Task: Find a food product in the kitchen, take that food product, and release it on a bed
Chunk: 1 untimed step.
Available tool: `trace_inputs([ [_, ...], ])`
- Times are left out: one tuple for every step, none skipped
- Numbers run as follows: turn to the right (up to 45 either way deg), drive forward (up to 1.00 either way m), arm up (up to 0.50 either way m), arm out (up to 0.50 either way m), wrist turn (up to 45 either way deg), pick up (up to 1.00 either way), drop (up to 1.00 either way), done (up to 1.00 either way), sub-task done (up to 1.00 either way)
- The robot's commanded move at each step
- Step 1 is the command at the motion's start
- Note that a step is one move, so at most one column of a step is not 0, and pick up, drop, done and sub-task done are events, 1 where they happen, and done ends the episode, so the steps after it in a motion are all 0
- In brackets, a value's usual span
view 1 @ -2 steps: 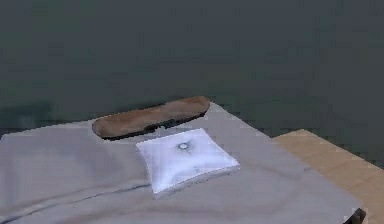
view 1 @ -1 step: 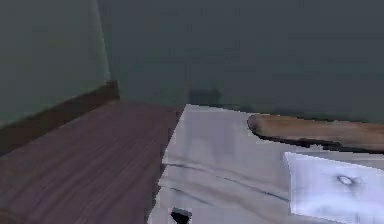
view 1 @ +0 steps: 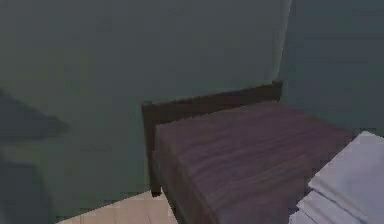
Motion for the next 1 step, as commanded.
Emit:
trace_inputs([
  [-45.0, 0.0, 0.0, 0.0, 0.0, 0.0, 0.0, 0.0, 0.0],
])
